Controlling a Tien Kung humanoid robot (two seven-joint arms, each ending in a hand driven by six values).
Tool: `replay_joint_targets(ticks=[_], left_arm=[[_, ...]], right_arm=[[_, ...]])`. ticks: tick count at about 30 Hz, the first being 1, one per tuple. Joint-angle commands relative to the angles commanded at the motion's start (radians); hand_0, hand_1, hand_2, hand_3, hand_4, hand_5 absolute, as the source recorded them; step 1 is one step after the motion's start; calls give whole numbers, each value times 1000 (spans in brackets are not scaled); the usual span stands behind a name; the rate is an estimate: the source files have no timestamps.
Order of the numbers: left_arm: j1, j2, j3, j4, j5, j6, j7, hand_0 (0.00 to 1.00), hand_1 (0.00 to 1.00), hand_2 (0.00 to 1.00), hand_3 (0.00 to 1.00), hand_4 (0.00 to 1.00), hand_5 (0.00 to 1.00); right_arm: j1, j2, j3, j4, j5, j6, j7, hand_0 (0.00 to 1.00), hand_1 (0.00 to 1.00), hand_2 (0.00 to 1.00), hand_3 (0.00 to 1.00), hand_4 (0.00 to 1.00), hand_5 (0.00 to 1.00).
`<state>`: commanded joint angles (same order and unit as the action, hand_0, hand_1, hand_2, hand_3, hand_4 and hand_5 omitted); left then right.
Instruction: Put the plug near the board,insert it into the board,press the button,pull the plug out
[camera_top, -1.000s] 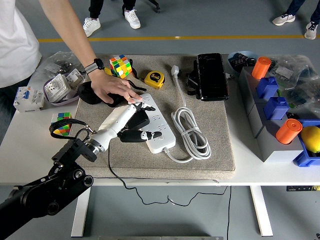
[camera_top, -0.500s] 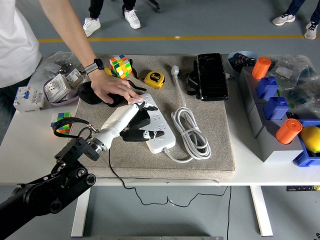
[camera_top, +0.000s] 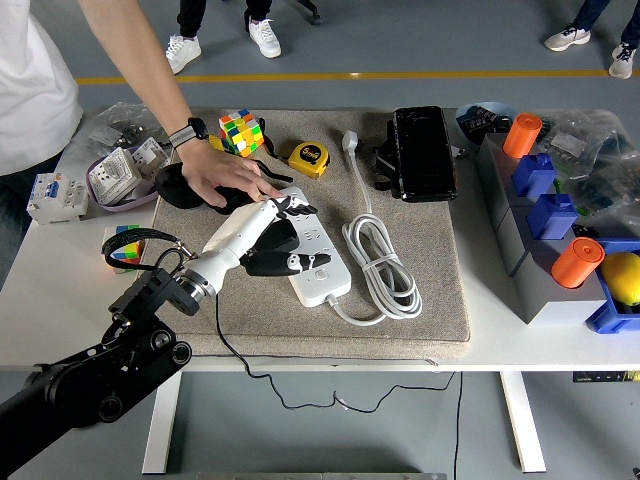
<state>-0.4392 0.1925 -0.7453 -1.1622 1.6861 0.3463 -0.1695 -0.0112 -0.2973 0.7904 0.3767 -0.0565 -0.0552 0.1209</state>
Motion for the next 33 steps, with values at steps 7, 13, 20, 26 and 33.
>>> replay_joint_targets(ticks=[7,13,20,26,33], left_arm=[[7,22,-28,-99,-26,-7,8,605,702,721,705,998,617],[23,50,-57,-222,-66,-59,88,378,565,618,705,998,612],[34,70,-99,-331,-93,-153,227,224,419,489,667,925,347],[34,80,-106,-385,-113,-265,355,131,225,303,711,708,106],[27,81,-95,-430,-128,-418,524,64,108,183,862,793,2]], right_arm=[[4,-1,1,2,-3,0,-1,584,634,543,478,735,446],[3,-5,2,1,-6,0,-2,584,634,543,478,735,445],[6,-6,1,2,-8,1,-2,584,634,543,478,735,445],[7,-6,4,1,-9,3,-4,584,635,542,478,735,445],[5,-6,2,0,-8,5,-6,584,635,542,478,735,445]])
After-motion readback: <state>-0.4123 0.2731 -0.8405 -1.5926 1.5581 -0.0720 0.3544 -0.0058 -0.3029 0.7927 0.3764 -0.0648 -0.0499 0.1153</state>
